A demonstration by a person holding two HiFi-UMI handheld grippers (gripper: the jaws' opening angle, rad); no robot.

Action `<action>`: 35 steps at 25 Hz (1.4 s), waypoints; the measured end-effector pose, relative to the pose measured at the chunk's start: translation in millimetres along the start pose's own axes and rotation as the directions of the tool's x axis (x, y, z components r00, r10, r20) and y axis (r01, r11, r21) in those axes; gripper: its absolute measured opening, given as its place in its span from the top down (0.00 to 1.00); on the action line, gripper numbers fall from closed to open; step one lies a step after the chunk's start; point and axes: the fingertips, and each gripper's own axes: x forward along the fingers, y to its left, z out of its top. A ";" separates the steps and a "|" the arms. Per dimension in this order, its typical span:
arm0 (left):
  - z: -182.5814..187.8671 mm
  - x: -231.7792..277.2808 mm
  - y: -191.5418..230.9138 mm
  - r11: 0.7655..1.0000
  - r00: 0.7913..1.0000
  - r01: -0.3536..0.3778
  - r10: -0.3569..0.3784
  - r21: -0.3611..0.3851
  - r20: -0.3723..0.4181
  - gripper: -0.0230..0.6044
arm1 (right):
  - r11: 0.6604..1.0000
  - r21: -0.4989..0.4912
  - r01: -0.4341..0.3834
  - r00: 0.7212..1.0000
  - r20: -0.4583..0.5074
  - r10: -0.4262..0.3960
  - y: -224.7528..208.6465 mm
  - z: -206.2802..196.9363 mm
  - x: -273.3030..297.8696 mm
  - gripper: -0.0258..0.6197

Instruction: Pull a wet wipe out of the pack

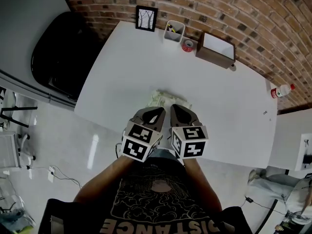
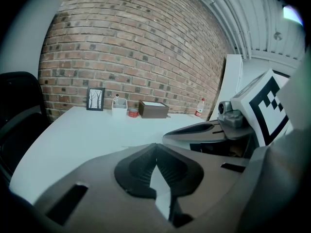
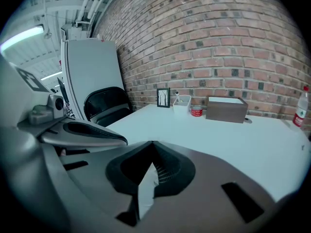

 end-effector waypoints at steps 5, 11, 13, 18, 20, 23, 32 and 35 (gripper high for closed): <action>1.5 -5.8 -3.2 1.000 1.000 0.006 -0.007 0.011 0.012 0.94 | 1.000 0.000 0.013 1.000 0.026 -0.013 4.5 5.7 -8.7 0.94; 1.6 -17.3 -5.6 1.000 0.999 0.004 -0.005 0.021 0.032 0.94 | 0.999 -0.002 0.033 0.998 0.051 -0.033 12.2 7.4 -21.2 0.94; 2.2 -22.3 -6.7 1.000 0.999 0.002 -0.003 0.025 0.041 0.94 | 0.999 -0.005 0.039 0.998 0.057 -0.039 15.8 7.6 -25.4 0.94; -0.1 -34.3 -11.8 1.000 0.998 -0.004 0.002 0.028 0.057 0.94 | 0.999 -0.012 0.048 0.996 0.077 -0.047 26.4 5.9 -38.2 0.94; -1.3 -38.5 -15.2 0.999 0.998 -0.005 0.003 0.032 0.063 0.94 | 0.999 -0.014 0.053 0.995 0.083 -0.052 29.4 4.1 -43.5 0.93; -2.5 -45.5 -19.5 0.999 0.998 -0.007 0.005 0.034 0.070 0.94 | 0.998 -0.015 0.059 0.994 0.090 -0.057 34.0 1.7 -51.4 0.93; -12.9 -67.7 -31.1 0.999 0.996 -0.013 0.010 0.037 0.090 0.94 | 0.998 -0.019 0.065 0.992 0.112 -0.063 54.0 -9.7 -73.3 0.93; -14.7 -75.3 -36.0 0.999 0.995 -0.024 0.020 0.034 0.098 0.94 | 0.998 -0.027 0.063 0.991 0.116 -0.060 60.4 -12.6 -82.1 0.93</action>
